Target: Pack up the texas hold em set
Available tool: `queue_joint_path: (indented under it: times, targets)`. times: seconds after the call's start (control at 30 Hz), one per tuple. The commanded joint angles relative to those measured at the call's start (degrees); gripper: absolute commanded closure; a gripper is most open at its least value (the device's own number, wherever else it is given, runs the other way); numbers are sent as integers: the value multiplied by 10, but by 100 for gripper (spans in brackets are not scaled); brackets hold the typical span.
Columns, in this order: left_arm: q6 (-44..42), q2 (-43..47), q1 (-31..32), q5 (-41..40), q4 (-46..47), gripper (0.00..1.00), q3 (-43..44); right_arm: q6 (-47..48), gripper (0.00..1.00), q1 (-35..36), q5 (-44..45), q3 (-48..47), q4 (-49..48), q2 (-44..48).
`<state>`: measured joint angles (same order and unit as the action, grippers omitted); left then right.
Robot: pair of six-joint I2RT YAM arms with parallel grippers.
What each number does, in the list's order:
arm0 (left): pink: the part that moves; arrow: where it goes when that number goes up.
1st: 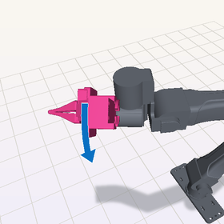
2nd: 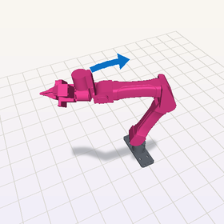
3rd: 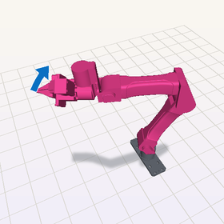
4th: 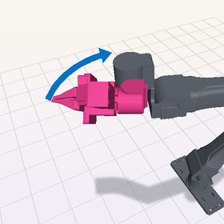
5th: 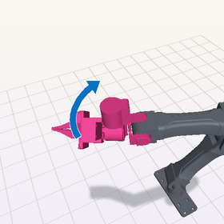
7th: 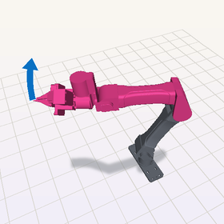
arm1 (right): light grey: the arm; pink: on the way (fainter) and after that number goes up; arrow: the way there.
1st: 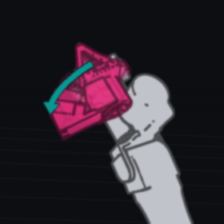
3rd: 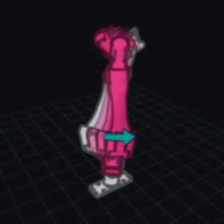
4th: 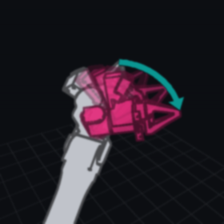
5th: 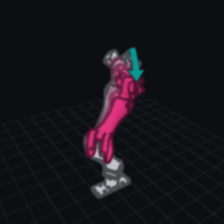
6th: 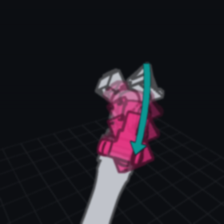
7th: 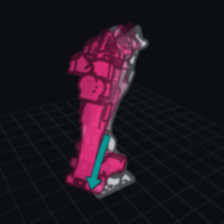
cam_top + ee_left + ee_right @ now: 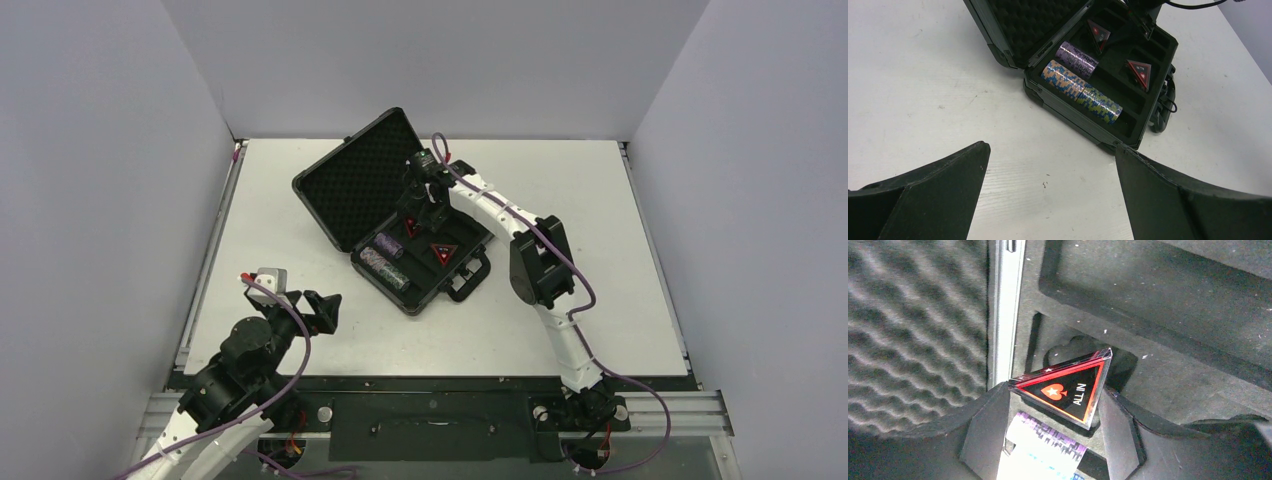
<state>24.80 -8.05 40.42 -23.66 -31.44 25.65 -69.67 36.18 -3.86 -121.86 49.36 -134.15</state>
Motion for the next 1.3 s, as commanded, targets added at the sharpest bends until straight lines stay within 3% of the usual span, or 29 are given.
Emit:
queue_joint_path:
  times: [0.0, 0.13, 0.4, 0.6, 1.0, 1.27]
  targets:
    - [1, -4, 3, -10, 25, 4, 2, -16, 100, -1, 12, 19, 9, 17]
    - [2, -3, 2, -13, 25, 4, 2, -14, 100, -1, 10, 18, 28, 16]
    - [1, -1, 2, -14, 24, 4, 3, -3, 82, 1, 29, 24, 68, 32]
    - [-1, 4, 2, -11, 25, 4, 3, -1, 58, 5, 36, 27, 83, 49]
    - [-9, 11, 3, 7, 29, 4, 2, -8, 42, 14, 68, 58, 104, 104]
    - [-14, 13, 3, 22, 32, 4, 1, -14, 36, 22, 58, 96, 65, 124]
